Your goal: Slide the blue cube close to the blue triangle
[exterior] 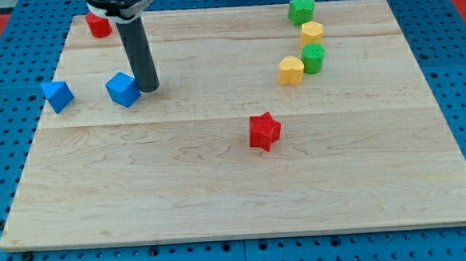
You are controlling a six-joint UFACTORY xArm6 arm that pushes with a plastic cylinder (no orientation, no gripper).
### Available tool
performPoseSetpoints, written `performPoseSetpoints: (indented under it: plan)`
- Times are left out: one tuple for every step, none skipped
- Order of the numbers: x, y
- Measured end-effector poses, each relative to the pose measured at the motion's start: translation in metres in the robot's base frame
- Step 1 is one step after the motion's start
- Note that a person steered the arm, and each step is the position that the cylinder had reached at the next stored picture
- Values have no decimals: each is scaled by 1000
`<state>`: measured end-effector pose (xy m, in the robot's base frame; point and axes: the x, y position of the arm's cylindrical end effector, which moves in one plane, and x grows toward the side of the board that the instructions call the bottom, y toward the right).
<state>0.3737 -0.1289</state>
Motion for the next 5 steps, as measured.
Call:
performPoseSetpoints:
  plan:
    - [-4, -34]
    - [-30, -36]
    - [-14, -58]
    - [-7, -55]
    - [-10, 58]
